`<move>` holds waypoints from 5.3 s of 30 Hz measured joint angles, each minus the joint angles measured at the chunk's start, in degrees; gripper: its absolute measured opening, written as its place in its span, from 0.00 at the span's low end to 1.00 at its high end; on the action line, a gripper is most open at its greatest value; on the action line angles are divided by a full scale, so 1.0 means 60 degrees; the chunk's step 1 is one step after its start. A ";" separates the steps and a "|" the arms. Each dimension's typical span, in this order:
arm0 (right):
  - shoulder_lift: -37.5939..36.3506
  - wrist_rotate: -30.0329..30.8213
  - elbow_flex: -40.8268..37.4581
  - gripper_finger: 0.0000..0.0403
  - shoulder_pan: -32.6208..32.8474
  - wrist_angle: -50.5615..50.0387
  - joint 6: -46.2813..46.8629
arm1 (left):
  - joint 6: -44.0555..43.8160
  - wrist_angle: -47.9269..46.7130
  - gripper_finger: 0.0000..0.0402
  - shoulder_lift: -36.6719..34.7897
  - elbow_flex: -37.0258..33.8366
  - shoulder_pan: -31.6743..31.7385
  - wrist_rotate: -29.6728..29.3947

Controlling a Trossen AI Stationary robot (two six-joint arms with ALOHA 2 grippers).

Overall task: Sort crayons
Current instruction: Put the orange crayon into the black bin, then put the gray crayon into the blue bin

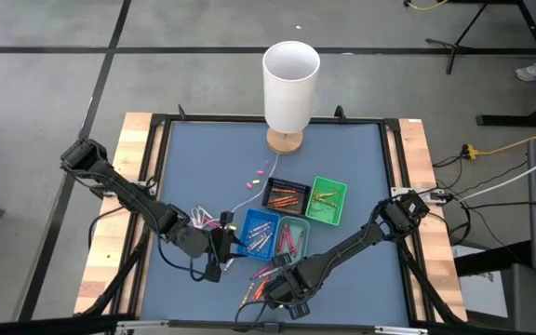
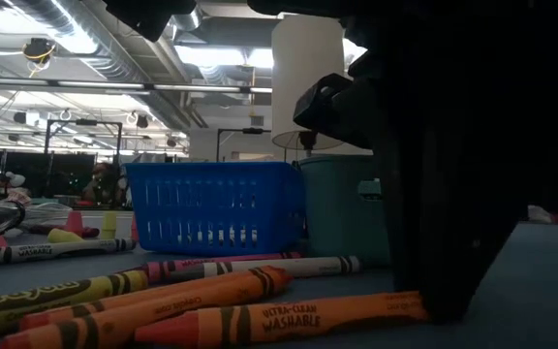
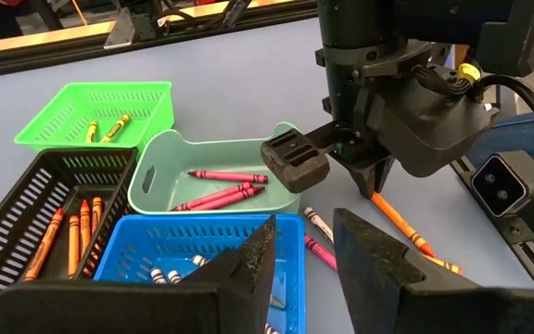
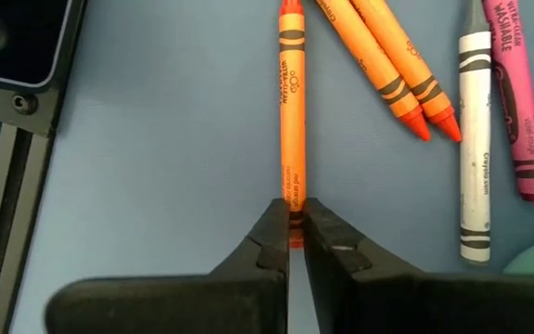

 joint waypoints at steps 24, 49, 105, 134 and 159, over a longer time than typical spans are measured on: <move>-0.0016 0.1687 0.3866 0.05 -0.0244 -0.5065 -0.1086 | 0.0002 0.0003 0.24 0.0001 0.0000 0.0002 -0.0004; -0.0011 0.2342 0.4474 0.05 -0.4031 -0.7218 -0.1592 | 0.0000 -0.0004 0.24 0.0000 0.0000 0.0002 -0.0007; -0.0588 0.1425 0.4466 0.33 -0.4246 -0.7209 -0.1876 | -0.3551 -0.0821 0.24 0.0477 0.0000 -0.1229 0.0036; -0.3925 0.2306 0.1158 0.33 -0.1543 -0.6381 -0.1764 | -0.7744 -0.1027 0.23 0.3123 -0.0007 -0.1346 -0.0804; -0.6852 0.1510 -0.5513 0.33 -0.1105 -0.0290 -0.0524 | -0.8719 -0.1782 0.23 0.3154 0.0000 -0.0800 -0.0208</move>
